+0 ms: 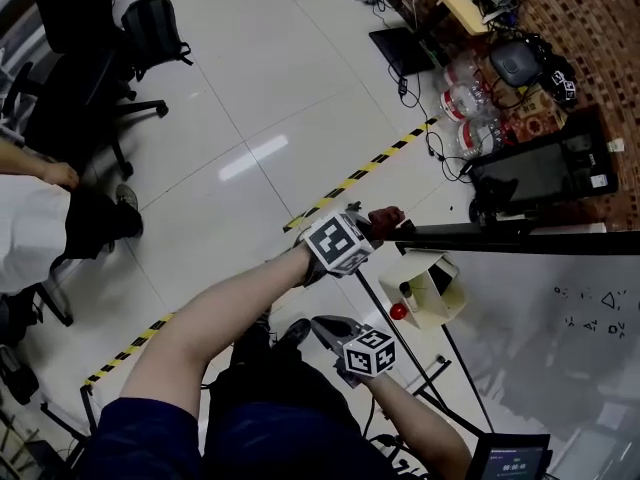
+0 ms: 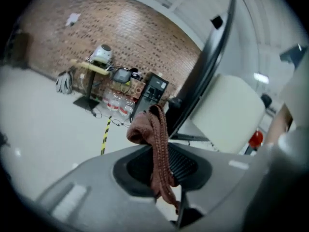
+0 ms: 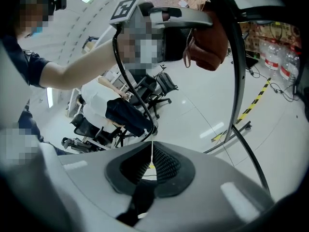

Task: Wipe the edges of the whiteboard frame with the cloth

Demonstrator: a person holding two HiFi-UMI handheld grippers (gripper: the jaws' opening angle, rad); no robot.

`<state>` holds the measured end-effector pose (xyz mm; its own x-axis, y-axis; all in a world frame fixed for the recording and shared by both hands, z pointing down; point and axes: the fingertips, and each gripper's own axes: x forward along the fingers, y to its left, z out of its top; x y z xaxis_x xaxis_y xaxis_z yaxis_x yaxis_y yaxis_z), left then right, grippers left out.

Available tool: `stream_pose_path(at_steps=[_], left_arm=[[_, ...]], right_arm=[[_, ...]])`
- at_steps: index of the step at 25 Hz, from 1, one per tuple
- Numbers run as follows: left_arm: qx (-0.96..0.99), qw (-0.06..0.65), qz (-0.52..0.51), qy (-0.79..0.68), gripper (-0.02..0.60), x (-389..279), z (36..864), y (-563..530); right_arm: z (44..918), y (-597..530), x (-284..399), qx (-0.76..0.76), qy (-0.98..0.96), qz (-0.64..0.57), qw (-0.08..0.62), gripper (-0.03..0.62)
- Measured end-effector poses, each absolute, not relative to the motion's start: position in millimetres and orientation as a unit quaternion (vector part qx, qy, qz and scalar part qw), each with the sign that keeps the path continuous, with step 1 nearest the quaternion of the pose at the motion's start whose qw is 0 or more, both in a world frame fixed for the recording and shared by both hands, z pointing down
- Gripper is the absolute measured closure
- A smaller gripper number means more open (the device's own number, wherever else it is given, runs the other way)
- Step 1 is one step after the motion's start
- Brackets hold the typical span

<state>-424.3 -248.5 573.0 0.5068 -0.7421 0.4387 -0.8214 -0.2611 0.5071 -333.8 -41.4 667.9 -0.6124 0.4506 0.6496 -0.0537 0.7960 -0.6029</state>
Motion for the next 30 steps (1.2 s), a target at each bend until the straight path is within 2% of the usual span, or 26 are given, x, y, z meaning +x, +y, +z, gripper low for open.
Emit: stream_pose_path(at_steps=[1, 3, 9, 13, 17, 23, 30], left_arm=[[0.780, 0.375, 0.029, -0.501, 0.506, -428, 568, -248], [0.771, 0.363, 0.021, -0.523, 0.506, -436, 556, -249], [0.803, 0.165, 0.199, -0.538, 0.506, -434, 535, -256], [0.796, 0.083, 0.299, -0.520, 0.506, -431, 528, -254], [0.804, 0.080, 0.288, -0.514, 0.506, -425, 505, -252], [0.832, 0.115, 0.184, -0.511, 0.506, -415, 455, -251], [0.833, 0.092, 0.177, -0.516, 0.506, -417, 423, -256]], right_arm=[[666, -40, -334, -0.114, -0.848, 0.299, 0.423, 0.580], [661, -37, -333, -0.111, -0.850, 0.299, 0.420, 0.580], [644, -38, -335, -0.100, -0.860, 0.282, 0.412, 0.580], [631, -44, -330, -0.092, -0.867, 0.272, 0.408, 0.580], [617, -49, -322, -0.092, -0.872, 0.260, 0.405, 0.580], [605, -50, -323, -0.089, -0.879, 0.258, 0.392, 0.580], [600, -44, -331, -0.100, -0.883, 0.251, 0.384, 0.580]])
